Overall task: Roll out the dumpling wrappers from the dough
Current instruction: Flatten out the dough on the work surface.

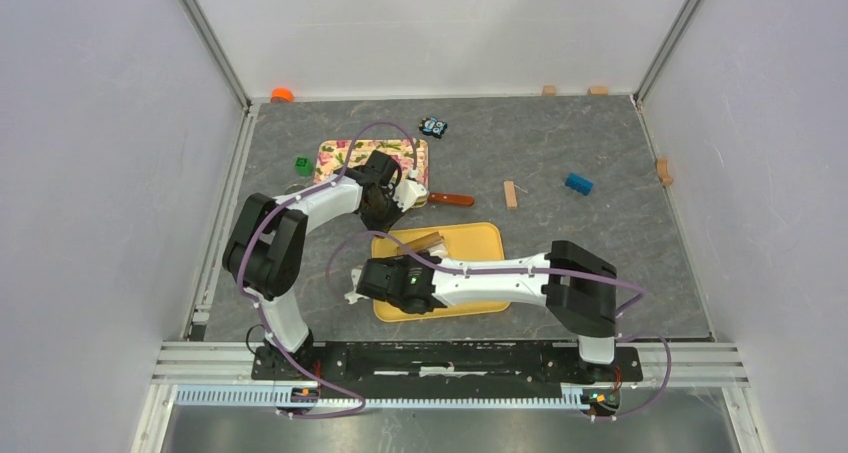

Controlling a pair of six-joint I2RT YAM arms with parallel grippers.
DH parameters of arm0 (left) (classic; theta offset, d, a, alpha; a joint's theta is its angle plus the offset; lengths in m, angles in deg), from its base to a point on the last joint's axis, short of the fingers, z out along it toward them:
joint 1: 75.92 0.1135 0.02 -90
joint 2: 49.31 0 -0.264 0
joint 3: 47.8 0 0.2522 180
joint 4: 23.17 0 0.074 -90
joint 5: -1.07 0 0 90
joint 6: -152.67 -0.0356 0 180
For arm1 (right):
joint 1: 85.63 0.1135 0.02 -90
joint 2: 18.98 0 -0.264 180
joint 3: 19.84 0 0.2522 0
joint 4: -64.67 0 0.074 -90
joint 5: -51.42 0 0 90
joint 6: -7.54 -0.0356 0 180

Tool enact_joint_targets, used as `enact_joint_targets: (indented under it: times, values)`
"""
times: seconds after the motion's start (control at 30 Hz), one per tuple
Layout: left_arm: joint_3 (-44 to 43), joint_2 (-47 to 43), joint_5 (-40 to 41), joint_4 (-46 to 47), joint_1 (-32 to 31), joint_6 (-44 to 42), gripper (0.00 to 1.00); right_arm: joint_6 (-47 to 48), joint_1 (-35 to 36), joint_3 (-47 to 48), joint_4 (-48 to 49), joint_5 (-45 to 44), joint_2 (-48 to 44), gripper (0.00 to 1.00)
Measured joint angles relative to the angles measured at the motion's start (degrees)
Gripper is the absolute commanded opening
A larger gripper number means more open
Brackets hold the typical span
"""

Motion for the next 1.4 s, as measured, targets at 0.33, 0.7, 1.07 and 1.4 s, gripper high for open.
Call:
enact_joint_targets:
  times: [0.33,0.7,1.07,1.4]
  values:
    - [0.00,0.00,0.00,0.00,0.00,0.00,0.02,-1.55,1.60,-1.62,-0.17,-0.24,-1.09,0.00]
    - [0.00,0.00,0.00,0.02,0.00,0.00,0.02,-0.76,0.63,-3.37,-0.37,2.51,-2.91,0.00]
    - [0.00,0.00,-0.02,0.00,0.00,0.00,0.02,2.25,-2.05,-5.40,8.20,1.14,-1.57,0.00]
    - [0.00,0.00,0.00,0.02,0.00,0.00,0.02,-3.34,3.52,-10.86,2.51,2.67,-8.55,0.00]
